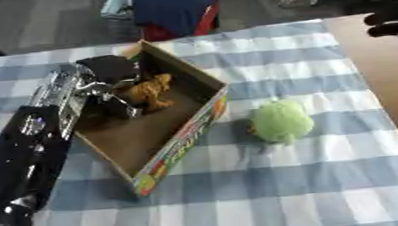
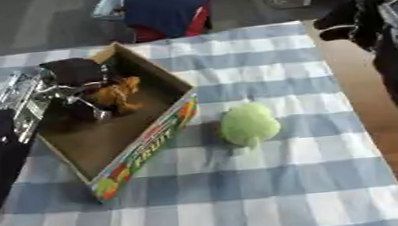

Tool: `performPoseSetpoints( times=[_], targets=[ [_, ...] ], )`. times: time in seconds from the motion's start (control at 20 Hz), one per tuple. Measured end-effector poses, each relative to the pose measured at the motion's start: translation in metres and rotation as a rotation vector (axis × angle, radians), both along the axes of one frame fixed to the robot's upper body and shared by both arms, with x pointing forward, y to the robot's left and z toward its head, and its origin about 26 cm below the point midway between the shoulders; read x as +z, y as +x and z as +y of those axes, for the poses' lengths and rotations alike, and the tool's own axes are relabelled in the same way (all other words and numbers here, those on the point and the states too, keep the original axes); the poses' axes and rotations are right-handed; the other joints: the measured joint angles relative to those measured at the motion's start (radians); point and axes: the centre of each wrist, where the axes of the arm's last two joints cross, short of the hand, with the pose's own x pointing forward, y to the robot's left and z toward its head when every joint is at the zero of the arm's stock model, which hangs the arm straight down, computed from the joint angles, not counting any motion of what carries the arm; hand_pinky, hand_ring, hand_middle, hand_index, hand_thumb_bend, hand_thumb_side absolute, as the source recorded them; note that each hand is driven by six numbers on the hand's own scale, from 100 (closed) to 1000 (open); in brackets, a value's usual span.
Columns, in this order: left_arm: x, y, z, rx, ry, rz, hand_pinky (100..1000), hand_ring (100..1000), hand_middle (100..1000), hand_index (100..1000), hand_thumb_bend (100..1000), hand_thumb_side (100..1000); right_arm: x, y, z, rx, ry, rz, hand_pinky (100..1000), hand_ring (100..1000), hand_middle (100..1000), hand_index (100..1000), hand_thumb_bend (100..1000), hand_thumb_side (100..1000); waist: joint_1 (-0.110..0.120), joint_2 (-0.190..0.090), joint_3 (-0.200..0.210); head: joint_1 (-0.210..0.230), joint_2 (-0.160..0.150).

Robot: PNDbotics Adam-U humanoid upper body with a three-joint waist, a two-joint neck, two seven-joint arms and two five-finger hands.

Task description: Pick up objects on the table and place them in the box.

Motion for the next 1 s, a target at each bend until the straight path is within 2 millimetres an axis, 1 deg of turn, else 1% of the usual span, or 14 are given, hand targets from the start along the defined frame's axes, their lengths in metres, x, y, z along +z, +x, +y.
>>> performPoseSetpoints(
  times=[0.05,0.1,0.15,0.2,0.25,0.35,0.4,0.45,0.5,0.55,0.6,0.7,0.8,1.0],
  targets=[
    [-0.0005,-0.0010,-0.0015,-0.003,0.012,-0.003,329,568,506,680,197,549,0.0000,0.0000,0.0000,0.000,0.000,0.000,739,737,576,895,100,1000,0.000,0.000,0.001,0.000,0.000],
    [-0.0011,-0.0016,-0.0026,-0.008,0.021,-0.004,338,614,570,730,315,601,0.0000,0.0000,-0.0001,0.000,0.000,0.000,739,737,576,895,100,1000,0.000,0.000,0.002,0.000,0.000],
    [-0.0014,-0.0021,-0.0035,-0.012,0.027,-0.005,339,619,578,737,329,606,0.0000,0.0000,-0.0001,-0.001,0.000,0.000,739,737,576,895,100,1000,0.000,0.000,0.002,0.000,0.000],
    [-0.0015,-0.0024,-0.0041,-0.017,0.029,-0.007,351,679,656,802,443,645,0.0000,0.0000,-0.0001,-0.001,0.001,0.000,738,737,576,895,100,1000,0.000,0.000,0.003,0.000,0.000],
    [-0.0015,-0.0026,-0.0048,-0.021,0.031,-0.009,355,692,673,817,466,651,0.0000,0.0000,-0.0001,-0.001,0.001,0.001,738,737,576,895,100,1000,0.000,0.000,0.003,-0.001,0.000],
    [-0.0007,-0.0032,-0.0058,-0.028,0.032,-0.014,384,739,730,865,553,684,-0.0001,0.0000,-0.0001,-0.002,0.002,0.001,738,737,576,895,100,1000,0.000,-0.001,0.004,-0.002,0.000],
    [-0.0001,-0.0036,-0.0061,-0.030,0.032,-0.017,403,765,761,891,667,712,-0.0001,0.0000,-0.0001,-0.002,0.002,0.002,738,737,576,895,100,1000,0.000,-0.001,0.004,-0.003,0.000],
    [0.0006,-0.0040,-0.0065,-0.032,0.032,-0.020,408,771,768,897,704,719,-0.0003,0.0000,-0.0002,-0.003,0.002,0.002,738,737,576,895,100,1000,0.000,-0.002,0.005,-0.004,0.000],
    [0.0014,-0.0045,-0.0069,-0.034,0.032,-0.024,414,780,778,906,796,748,-0.0009,-0.0001,-0.0004,-0.004,0.002,0.004,738,737,576,895,100,1000,0.000,-0.002,0.005,-0.004,0.000],
    [0.0024,-0.0051,-0.0074,-0.035,0.033,-0.028,415,784,782,912,843,772,-0.0013,-0.0001,-0.0006,-0.005,0.003,0.006,737,737,576,895,100,1000,0.000,-0.002,0.005,-0.005,0.000],
    [0.0034,-0.0057,-0.0079,-0.037,0.033,-0.032,425,795,793,921,911,831,-0.0015,-0.0001,-0.0007,-0.006,0.003,0.007,737,737,576,895,100,1000,0.000,-0.003,0.006,-0.006,0.000],
    [0.0044,-0.0069,-0.0085,-0.038,0.028,-0.043,434,807,806,931,950,875,-0.0017,-0.0001,-0.0008,-0.007,0.004,0.008,737,737,576,895,100,1000,0.000,-0.006,0.007,-0.007,0.002],
    [0.0042,-0.0075,-0.0086,-0.036,0.020,-0.051,445,818,816,939,961,903,-0.0021,-0.0002,-0.0011,-0.008,0.004,0.009,736,737,576,895,100,1000,0.000,-0.009,0.009,-0.007,0.007],
    [0.0060,-0.0090,-0.0087,-0.035,-0.014,-0.080,433,822,817,947,901,943,-0.0014,-0.0007,-0.0020,-0.013,0.010,0.006,736,737,576,894,100,1000,0.000,-0.015,0.012,-0.007,0.009]
  ],
)
